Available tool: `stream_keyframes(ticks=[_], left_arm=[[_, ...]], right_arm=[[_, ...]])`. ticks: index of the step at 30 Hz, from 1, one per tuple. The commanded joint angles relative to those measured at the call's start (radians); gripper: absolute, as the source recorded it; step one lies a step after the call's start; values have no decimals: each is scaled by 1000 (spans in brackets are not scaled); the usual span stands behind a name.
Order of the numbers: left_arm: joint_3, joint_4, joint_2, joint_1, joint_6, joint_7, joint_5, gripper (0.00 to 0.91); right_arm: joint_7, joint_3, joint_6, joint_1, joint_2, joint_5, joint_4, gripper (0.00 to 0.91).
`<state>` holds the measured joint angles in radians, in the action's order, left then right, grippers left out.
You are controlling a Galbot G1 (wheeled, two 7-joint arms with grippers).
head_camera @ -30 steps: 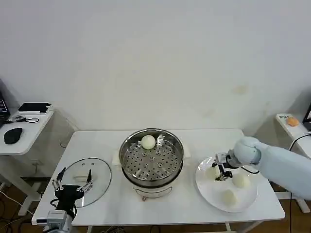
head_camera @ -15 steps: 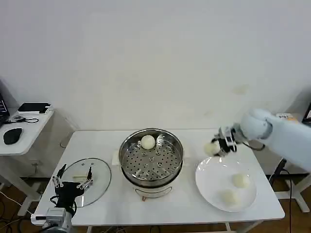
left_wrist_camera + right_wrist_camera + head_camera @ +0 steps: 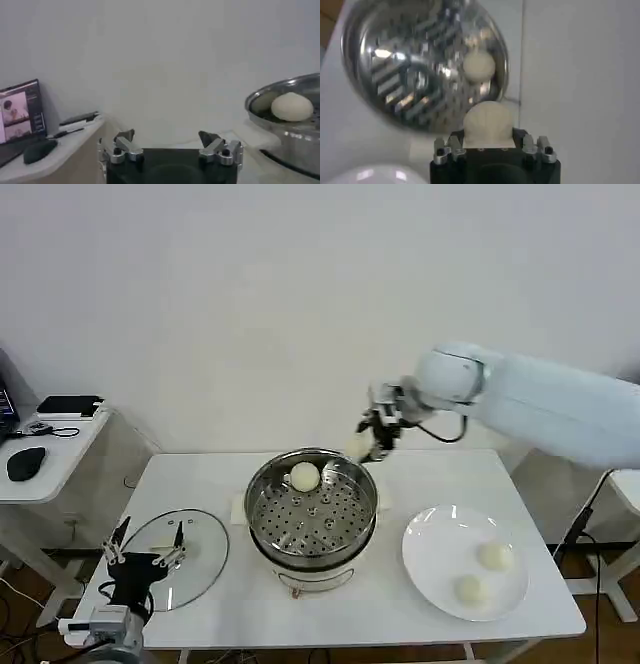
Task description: Take steamed baozi put them in steamer then cover it.
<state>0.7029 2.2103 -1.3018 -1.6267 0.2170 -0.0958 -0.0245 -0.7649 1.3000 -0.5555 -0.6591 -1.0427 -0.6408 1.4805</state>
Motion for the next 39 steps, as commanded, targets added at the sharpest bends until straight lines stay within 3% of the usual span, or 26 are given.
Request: stream_keyframes(ticks=[1, 11, 24, 25, 27, 32, 39], left_arm=[[4, 3, 0, 1, 0, 0, -1, 907], [15, 6, -5, -1, -3, 1, -1, 907], [28, -2, -3, -4, -5, 2, -7, 907], [27, -3, -4, -4, -5, 2, -8, 907], [27, -3, -4, -4, -5, 2, -7, 907], [25, 0, -6, -5, -5, 2, -8, 907], [18, 4, -9, -5, -5, 2, -6, 907]], right_arm=[[61, 33, -83, 20, -190, -165, -29, 655], [83, 9, -104, 170, -255, -133, -141, 655], [77, -21, -105, 241, -305, -79, -231, 655], [77, -21, -105, 243, -306, -73, -234, 665], [75, -20, -104, 244, -306, -66, -237, 897], [104, -30, -101, 257, -305, -66, -246, 907], [99, -40, -88, 203, -258, -54, -194, 907]])
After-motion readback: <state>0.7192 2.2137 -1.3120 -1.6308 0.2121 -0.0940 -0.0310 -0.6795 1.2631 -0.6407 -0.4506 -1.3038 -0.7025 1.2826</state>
